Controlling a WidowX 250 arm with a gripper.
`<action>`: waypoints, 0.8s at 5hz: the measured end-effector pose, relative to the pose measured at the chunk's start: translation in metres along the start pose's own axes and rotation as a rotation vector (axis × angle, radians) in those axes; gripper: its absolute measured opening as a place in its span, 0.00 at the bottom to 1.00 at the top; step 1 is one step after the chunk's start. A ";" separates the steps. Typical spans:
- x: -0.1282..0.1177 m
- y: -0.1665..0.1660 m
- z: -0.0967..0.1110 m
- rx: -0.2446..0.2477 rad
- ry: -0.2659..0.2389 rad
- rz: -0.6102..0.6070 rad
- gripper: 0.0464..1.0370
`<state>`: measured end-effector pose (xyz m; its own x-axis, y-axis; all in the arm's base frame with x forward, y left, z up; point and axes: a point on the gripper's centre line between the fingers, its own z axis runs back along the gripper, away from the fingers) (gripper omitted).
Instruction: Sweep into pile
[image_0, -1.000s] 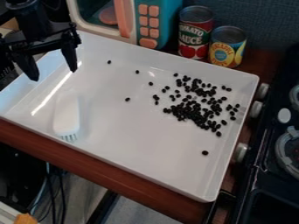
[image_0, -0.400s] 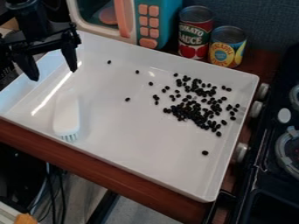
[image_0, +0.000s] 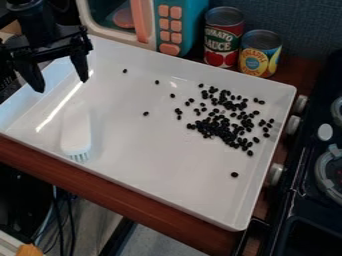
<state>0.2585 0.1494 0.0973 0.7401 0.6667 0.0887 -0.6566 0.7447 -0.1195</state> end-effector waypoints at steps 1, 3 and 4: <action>-0.005 -0.008 -0.003 -0.057 0.019 -0.013 0.96; -0.015 -0.013 -0.015 -0.050 0.028 -0.039 0.96; -0.018 -0.013 -0.018 0.047 -0.021 -0.038 0.96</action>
<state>0.2558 0.1273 0.0794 0.7619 0.6378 0.1128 -0.6344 0.7699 -0.0688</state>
